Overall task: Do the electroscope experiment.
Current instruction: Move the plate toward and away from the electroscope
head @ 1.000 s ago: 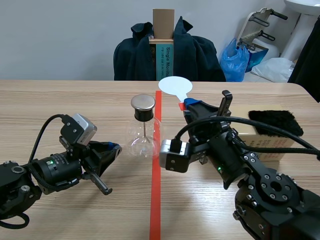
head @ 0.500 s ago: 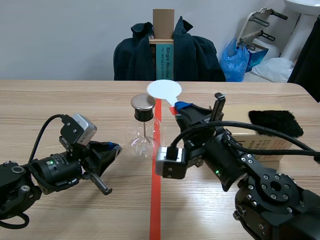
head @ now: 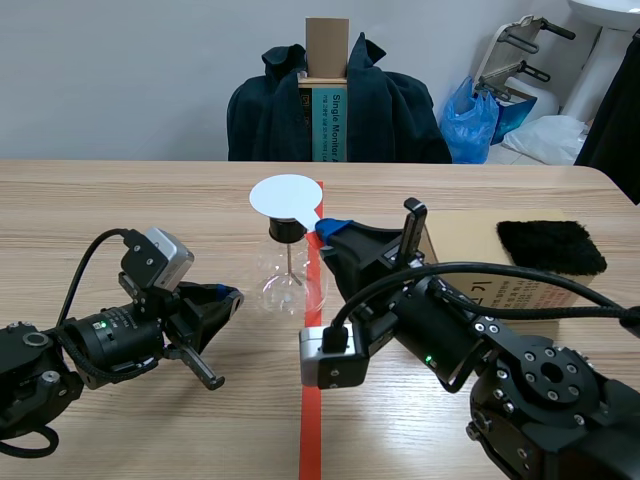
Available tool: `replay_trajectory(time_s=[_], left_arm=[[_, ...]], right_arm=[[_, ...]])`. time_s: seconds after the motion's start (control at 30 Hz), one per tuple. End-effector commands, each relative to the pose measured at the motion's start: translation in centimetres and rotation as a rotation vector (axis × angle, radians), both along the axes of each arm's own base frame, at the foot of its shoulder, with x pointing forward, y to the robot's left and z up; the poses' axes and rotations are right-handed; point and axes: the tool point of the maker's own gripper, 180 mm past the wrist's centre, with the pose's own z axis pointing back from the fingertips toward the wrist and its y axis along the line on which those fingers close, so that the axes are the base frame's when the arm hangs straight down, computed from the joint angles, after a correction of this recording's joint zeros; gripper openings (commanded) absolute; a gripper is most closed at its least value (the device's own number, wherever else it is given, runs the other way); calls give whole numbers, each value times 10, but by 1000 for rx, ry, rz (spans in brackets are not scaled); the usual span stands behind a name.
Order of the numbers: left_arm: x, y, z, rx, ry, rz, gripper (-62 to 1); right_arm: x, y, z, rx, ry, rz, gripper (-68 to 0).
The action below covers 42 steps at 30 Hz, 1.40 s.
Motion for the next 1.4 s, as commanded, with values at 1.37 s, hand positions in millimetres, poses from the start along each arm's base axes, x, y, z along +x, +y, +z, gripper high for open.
replay_trajectory(time_s=[1.37], left_arm=[[7,-3,12,-21,-32,0,-577]], right_arm=[[50,-66,12,49,-11,-430,-668]])
